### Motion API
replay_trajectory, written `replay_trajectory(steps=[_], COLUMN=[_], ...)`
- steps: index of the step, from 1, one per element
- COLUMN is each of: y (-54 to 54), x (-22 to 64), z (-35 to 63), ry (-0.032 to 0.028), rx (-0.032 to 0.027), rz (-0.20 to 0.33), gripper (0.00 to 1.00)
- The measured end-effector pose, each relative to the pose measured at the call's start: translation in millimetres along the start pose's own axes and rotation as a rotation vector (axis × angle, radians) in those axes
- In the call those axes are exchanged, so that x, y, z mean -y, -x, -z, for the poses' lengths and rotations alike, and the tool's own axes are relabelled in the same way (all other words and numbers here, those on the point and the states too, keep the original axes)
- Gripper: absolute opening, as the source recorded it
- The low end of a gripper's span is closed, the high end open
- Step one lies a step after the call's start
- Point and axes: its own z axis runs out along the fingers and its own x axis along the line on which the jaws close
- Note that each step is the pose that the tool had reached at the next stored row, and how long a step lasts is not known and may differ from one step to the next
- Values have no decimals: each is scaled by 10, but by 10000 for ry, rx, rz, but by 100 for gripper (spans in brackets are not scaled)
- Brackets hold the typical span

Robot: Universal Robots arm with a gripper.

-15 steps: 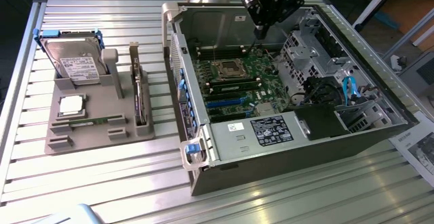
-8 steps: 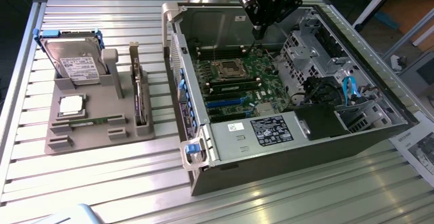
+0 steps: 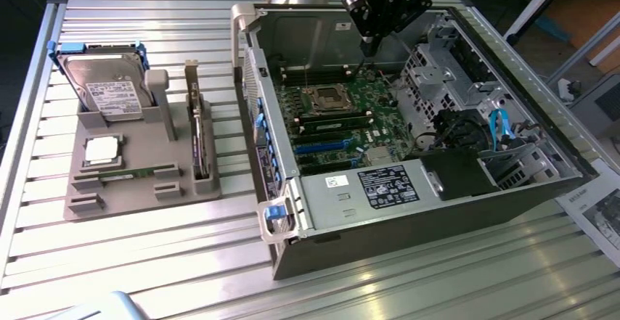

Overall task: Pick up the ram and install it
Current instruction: 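Press down the ram until it locks into place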

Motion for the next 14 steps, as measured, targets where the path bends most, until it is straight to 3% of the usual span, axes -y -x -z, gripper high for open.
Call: replay_trajectory(steps=[14], y=[-14], x=[-1], z=[-12], ry=[6], rx=[4], rz=[-187], gripper=[10])
